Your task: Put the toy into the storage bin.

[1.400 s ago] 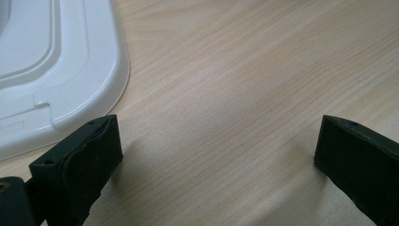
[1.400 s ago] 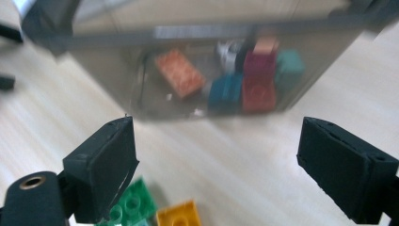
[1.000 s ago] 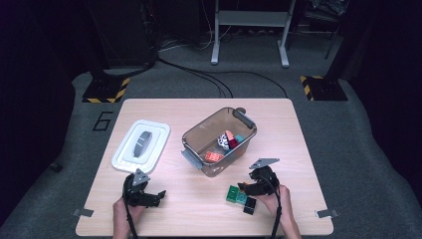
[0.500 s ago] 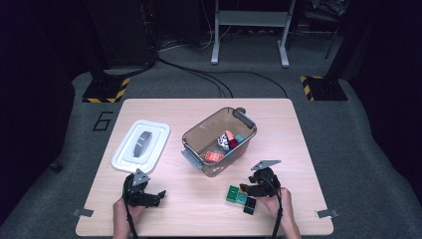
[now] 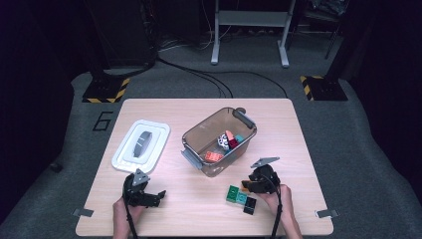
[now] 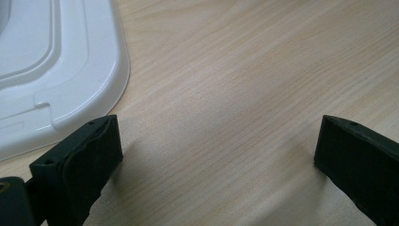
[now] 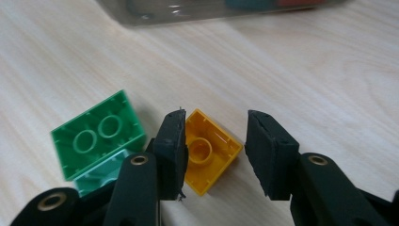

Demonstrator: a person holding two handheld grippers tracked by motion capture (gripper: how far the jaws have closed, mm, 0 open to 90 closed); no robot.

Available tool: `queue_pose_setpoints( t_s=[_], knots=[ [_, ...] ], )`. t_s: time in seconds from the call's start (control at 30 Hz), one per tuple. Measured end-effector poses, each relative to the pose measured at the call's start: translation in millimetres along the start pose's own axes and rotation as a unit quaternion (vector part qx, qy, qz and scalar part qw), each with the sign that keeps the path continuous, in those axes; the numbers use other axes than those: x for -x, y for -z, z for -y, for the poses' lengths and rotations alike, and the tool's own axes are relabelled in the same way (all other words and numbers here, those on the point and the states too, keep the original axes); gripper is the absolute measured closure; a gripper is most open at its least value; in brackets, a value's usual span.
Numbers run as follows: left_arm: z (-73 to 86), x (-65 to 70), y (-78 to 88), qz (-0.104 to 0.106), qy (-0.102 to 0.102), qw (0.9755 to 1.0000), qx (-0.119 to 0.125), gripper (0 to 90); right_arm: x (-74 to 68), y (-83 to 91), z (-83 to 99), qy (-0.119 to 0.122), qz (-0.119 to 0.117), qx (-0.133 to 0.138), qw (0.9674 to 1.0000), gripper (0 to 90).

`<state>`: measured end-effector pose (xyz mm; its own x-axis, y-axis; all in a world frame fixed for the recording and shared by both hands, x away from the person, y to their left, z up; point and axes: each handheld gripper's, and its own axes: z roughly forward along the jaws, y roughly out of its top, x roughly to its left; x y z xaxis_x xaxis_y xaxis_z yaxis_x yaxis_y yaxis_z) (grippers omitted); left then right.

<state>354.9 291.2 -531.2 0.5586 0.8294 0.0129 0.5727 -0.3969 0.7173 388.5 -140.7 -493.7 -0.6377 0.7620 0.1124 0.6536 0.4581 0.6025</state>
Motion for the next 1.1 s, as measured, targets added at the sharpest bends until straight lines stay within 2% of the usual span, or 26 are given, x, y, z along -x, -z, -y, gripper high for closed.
queue_pose_setpoints(
  t_s=[0.17, 0.23, 0.27, 0.37, 0.43, 0.5, 0.63, 0.73, 0.83, 0.97, 1.1],
  knots=[
    [0.1, 0.0, -0.2, 0.0, 0.002, 1.0, 0.002, 1.3, 13.4, 0.3, -0.6, -0.027, 0.016, 0.014, 0.9994, 56.5],
    [0.0, 0.0, 0.0, 0.0, 0.002, 1.0, 0.0, 1.3, 17.5, 3.0, -0.5, -0.042, 0.018, 0.033, 0.9984, 51.5],
    [0.1, 0.0, 0.0, 0.0, 0.002, 1.0, 0.0, 1.2, 17.1, 5.7, -0.5, -0.052, 0.018, 0.04, 0.9977, 50.2],
    [0.2, 0.0, -0.1, 0.0, 0.002, 1.0, 0.001, 1.3, 11.5, 6.9, -1.5, -0.057, 0.03, 0.053, 0.9965, 41.8],
    [0.1, -0.1, -0.1, -0.001, 0.001, 1.0, 0.001, 1.3, 4.5, 5.3, -2.6, -0.055, 0.037, 0.056, 0.9962, 40.7],
    [0.1, -0.4, -0.1, 0.0, 0.0, 1.0, 0.001, 1.3, -0.2, 1.8, -3.3, -0.05, 0.05, 0.047, 0.9964, 37.0],
    [0.2, -0.3, 0.0, -0.001, 0.001, 1.0, 0.001, 1.3, 0.9, -1.5, -0.1, -0.06, 0.067, 0.038, 0.9952, 38.6],
    [0.1, -0.6, 0.0, -0.001, -0.001, 1.0, 0.001, 1.3, 2.3, 1.6, 5.2, -0.07, 0.071, 0.029, 0.9946, 40.0],
    [0.1, -0.6, 0.0, -0.001, -0.001, 1.0, 0.001, 1.3, 6.3, 6.2, 10.3, -0.07, 0.082, 0.029, 0.9937, 42.0],
    [0.1, -0.6, 0.0, -0.001, -0.001, 1.0, 0.001, 1.3, 10.3, 10.4, 13.0, -0.069, 0.078, 0.04, 0.9938, 44.4],
    [0.2, -0.5, 0.0, -0.001, 0.0, 1.0, 0.001, 1.3, 8.8, 5.9, 10.4, -0.059, 0.072, 0.031, 0.9952, 47.6]
  ],
)
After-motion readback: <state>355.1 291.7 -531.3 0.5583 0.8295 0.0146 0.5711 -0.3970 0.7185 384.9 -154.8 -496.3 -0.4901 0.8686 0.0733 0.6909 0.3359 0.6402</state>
